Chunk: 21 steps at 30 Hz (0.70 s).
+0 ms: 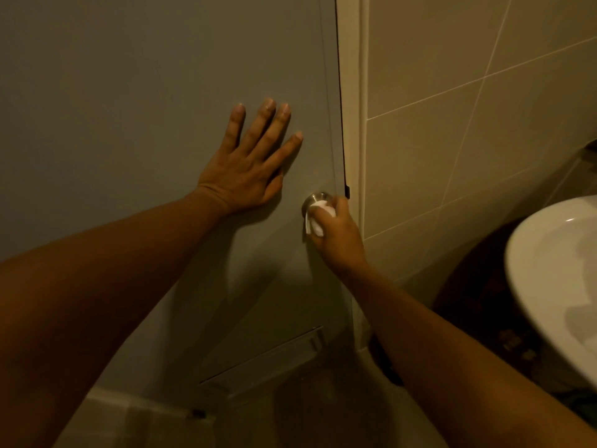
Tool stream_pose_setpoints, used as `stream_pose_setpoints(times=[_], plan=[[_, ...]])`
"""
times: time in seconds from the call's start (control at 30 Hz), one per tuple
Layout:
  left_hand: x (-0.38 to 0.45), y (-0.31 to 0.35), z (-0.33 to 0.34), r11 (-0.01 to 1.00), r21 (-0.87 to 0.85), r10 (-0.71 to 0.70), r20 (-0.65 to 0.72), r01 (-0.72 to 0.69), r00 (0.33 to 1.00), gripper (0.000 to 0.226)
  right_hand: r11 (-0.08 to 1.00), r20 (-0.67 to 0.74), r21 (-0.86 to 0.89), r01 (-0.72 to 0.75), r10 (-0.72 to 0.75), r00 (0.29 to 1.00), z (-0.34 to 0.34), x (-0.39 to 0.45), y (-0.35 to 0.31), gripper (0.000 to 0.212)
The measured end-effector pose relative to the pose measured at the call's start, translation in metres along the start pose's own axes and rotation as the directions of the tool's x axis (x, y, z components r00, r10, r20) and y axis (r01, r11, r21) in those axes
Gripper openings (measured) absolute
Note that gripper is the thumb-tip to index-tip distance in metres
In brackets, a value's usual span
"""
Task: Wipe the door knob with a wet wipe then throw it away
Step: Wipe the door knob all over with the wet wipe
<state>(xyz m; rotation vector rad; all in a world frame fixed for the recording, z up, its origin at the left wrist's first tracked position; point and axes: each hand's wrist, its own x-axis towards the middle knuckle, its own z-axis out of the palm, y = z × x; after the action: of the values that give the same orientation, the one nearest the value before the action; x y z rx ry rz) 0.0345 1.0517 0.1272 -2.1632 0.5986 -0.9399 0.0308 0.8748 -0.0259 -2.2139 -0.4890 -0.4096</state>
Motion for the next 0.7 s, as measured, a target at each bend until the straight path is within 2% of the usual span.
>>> stream_pose_setpoints(times=[0.07, 0.1, 0.17, 0.23, 0.3, 0.33, 0.4, 0.43, 0.5, 0.57, 0.63, 0.7], plan=[[0.0, 0.0, 0.0, 1.0, -0.001, -0.002, 0.004, 0.002, 1.0, 0.068, 0.935, 0.082, -0.257, 0.246, -0.232, 0.969, -0.004, 0.004, 0.01, 0.039], [0.0, 0.0, 0.0, 1.0, -0.003, -0.003, 0.006, 0.003, 1.0, 0.068, 0.896, 0.12, -0.315, 0.314, -0.291, 0.949, -0.006, 0.005, 0.011, 0.037], [0.0, 0.0, 0.0, 1.0, -0.008, -0.005, 0.012, 0.005, 1.0, 0.068, 0.864, 0.15, -0.352, 0.36, -0.328, 0.933, -0.008, 0.006, 0.012, 0.035], [0.0, 0.0, 0.0, 1.0, 0.001, -0.004, 0.016, 0.004, 1.0, 0.068, 0.886, 0.106, -0.326, 0.328, -0.311, 0.945, -0.005, 0.004, 0.011, 0.034], [0.0, 0.0, 0.0, 1.0, 0.006, -0.003, 0.012, 0.003, 1.0, 0.068, 0.963, 0.015, -0.179, 0.201, -0.202, 0.979, -0.001, -0.001, 0.007, 0.035], [0.0, 0.0, 0.0, 1.0, 0.003, -0.003, 0.01, 0.003, 1.0, 0.068, 0.996, -0.045, -0.049, 0.074, -0.076, 0.996, 0.001, -0.003, 0.004, 0.035], [0.0, -0.001, -0.001, 1.0, -0.008, -0.004, 0.006, 0.004, 1.0, 0.067, 0.955, -0.089, 0.255, -0.154, 0.181, 0.979, 0.005, -0.005, -0.007, 0.034], [0.0, -0.001, -0.001, 1.0, -0.011, -0.004, 0.003, 0.004, 1.0, 0.066, 0.933, -0.123, 0.297, -0.204, 0.249, 0.961, 0.008, -0.004, -0.01, 0.035], [0.0, -0.001, -0.001, 1.0, -0.011, -0.002, 0.001, 0.002, 1.0, 0.065, 0.862, -0.124, 0.427, -0.273, 0.355, 0.926, 0.013, -0.003, -0.016, 0.041], [0.0, -0.001, -0.001, 1.0, -0.01, 0.0, 0.005, 0.0, 1.0, 0.065, 0.743, -0.081, 0.569, -0.353, 0.477, 0.875, 0.016, 0.0, -0.023, 0.045], [0.0, -0.001, -0.001, 1.0, -0.005, -0.001, 0.007, 0.001, 1.0, 0.065, 0.599, -0.033, 0.709, -0.372, 0.555, 0.831, 0.015, 0.001, -0.027, 0.044], [0.001, 0.0, -0.001, 1.0, -0.005, -0.003, 0.003, 0.003, 1.0, 0.065, 0.407, 0.065, 0.821, -0.402, 0.632, 0.772, 0.011, 0.003, -0.034, 0.04]])
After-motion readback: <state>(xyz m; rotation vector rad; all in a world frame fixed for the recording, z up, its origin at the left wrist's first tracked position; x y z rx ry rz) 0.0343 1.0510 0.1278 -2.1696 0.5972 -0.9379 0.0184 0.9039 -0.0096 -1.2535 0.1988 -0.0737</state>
